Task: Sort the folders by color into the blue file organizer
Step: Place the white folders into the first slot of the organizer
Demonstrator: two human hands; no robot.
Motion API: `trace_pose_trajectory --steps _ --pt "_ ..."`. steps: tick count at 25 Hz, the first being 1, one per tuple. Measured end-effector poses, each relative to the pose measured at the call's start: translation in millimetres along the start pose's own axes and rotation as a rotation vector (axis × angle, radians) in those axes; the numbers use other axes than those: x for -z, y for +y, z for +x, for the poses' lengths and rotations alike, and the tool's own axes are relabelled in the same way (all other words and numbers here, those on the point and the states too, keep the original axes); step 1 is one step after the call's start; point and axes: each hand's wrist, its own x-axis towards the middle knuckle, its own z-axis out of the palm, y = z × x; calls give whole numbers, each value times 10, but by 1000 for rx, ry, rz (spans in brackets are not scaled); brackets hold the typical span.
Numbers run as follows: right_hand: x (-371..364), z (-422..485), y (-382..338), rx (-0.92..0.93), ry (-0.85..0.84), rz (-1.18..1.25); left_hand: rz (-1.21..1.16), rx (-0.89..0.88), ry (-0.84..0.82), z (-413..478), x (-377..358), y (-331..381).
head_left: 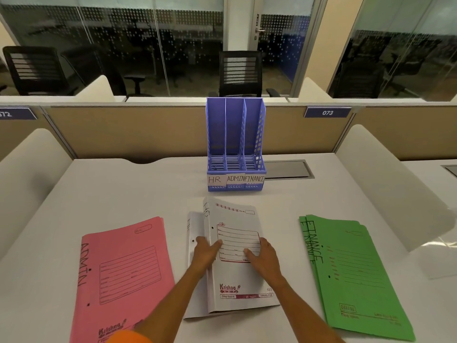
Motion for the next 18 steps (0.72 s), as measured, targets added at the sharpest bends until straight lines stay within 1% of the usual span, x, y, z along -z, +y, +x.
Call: trace_pose_trajectory --steps 4,7,9,11,15,18 --pt "104 -6 -16 2 64 72 -58 -77 -8 -54 -35 136" --pt "235 53 -68 -48 134 114 -74 -162 -19 -154 -76 298" --pt "353 124 -126 -102 139 198 -69 -216 -9 -207 -107 414" --pt "482 204 -202 -159 114 336 -42 -262 5 -280 -128 548" --pt "621 415 -299 -174 128 531 31 -313 43 -405 -143 735" --pt "659 518 -409 -195 144 596 118 -285 -20 -451 -123 828"
